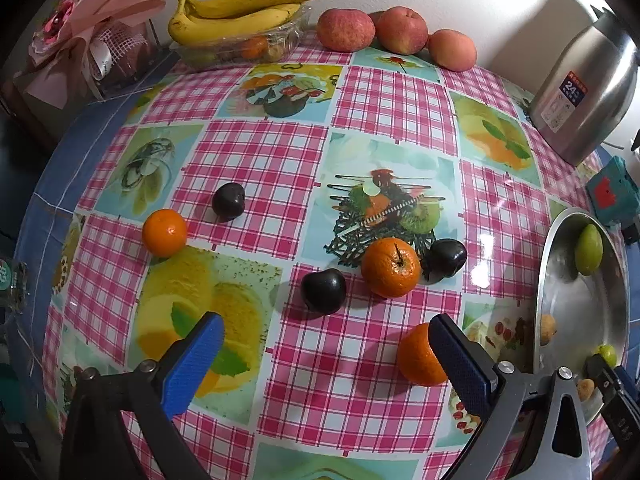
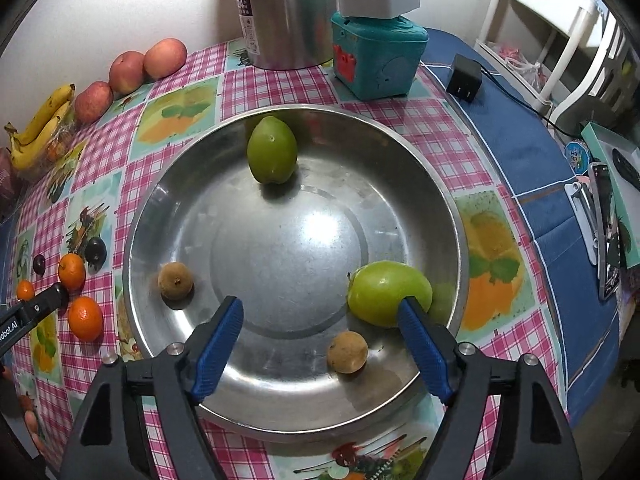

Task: Organize fruits
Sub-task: 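Move both open grippers over the tablecloth toward the loose oranges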

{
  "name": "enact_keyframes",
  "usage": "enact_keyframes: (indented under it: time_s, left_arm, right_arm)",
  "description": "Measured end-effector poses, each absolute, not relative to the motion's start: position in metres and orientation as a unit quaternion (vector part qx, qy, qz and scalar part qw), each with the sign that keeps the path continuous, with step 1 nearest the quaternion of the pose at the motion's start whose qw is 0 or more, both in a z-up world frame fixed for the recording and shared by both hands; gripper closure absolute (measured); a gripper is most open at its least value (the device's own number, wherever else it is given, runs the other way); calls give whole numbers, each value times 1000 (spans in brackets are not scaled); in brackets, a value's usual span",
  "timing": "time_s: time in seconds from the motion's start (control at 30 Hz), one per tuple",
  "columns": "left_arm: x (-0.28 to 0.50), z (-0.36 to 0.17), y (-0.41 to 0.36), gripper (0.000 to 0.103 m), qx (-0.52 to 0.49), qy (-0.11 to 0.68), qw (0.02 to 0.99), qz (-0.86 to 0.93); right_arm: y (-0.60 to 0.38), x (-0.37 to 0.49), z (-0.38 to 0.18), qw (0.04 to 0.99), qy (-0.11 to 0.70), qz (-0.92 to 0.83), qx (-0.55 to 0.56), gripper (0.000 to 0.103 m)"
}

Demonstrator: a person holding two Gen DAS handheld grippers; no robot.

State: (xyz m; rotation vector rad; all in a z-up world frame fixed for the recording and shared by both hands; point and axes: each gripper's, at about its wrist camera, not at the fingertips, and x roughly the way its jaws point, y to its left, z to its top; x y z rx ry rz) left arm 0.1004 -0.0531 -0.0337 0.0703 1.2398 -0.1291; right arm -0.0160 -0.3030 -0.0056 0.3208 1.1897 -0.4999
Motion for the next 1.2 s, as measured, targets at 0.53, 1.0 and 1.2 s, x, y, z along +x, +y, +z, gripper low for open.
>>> enact_keyframes:
  time_s: [0.53, 1.0, 1.2]
  left_arm:
    - [98, -27, -59, 0, 57, 562, 820, -86]
    - [108, -14, -42, 0, 58, 521, 845, -103]
    - [120, -9, -17, 0, 27, 524, 845, -101]
  right_arm:
    - [-301, -19, 3, 808, 517, -240, 147, 1]
    - [-299, -19, 7, 818, 494, -244, 164, 1]
    - [-299, -17, 12, 823, 481, -245, 177, 1]
